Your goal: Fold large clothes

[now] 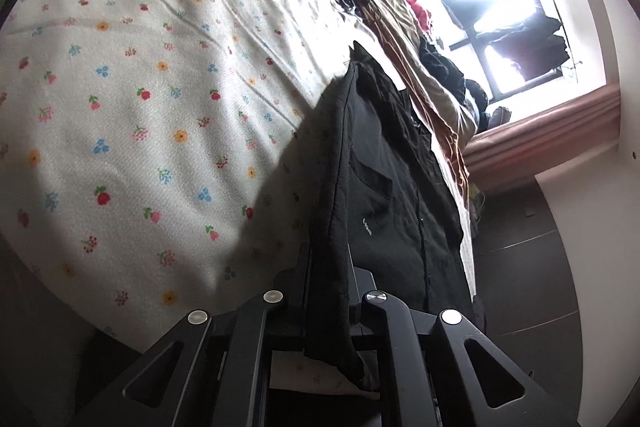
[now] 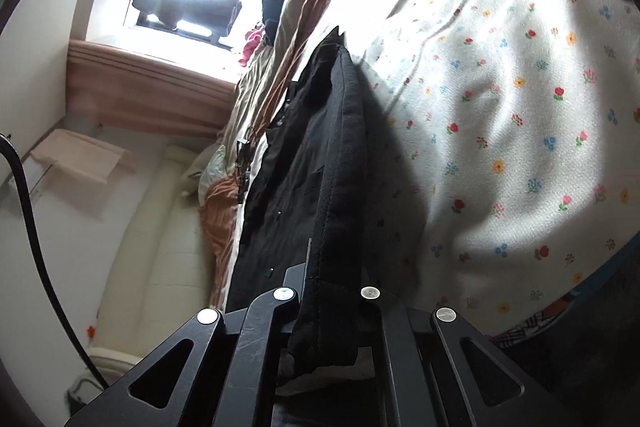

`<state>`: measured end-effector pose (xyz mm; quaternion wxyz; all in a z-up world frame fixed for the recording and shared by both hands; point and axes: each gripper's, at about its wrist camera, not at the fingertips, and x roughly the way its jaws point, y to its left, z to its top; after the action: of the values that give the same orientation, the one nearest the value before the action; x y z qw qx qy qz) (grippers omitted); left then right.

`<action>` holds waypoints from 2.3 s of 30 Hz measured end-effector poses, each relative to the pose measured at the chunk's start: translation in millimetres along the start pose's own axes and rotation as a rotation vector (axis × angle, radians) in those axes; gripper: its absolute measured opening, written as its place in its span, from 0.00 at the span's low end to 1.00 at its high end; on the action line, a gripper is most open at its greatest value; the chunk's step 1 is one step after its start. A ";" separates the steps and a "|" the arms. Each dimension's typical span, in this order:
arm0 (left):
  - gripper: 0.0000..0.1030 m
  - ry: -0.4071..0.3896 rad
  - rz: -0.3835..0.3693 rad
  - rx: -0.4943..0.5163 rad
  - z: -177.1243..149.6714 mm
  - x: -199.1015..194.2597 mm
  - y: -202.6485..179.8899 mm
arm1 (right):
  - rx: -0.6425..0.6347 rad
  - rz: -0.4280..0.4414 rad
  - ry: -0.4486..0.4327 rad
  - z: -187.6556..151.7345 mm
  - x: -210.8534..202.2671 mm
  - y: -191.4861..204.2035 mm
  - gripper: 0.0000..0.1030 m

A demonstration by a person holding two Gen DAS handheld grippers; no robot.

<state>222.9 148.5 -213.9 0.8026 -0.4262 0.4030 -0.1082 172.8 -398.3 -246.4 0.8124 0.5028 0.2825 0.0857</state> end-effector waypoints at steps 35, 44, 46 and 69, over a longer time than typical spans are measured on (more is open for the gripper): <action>0.09 -0.260 -0.317 0.082 -32.6 -270.2 -115.7 | -0.218 0.260 -0.125 -49.8 -183.7 183.3 0.05; 0.09 -0.277 -0.349 0.116 -7.1 -267.0 -151.4 | -0.226 0.260 -0.169 -19.8 -163.9 196.9 0.05; 0.09 -0.281 -0.348 0.122 1.0 -256.8 -157.2 | -0.219 0.257 -0.184 -11.1 -154.9 196.0 0.05; 0.09 -0.232 -0.256 0.106 131.1 -89.8 -198.7 | -0.109 0.192 -0.177 112.6 3.0 179.6 0.06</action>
<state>295.0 151.3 30.1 0.8447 -0.4408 0.2441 -0.1807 262.7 -397.4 -54.4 0.8483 0.4883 0.1551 0.1334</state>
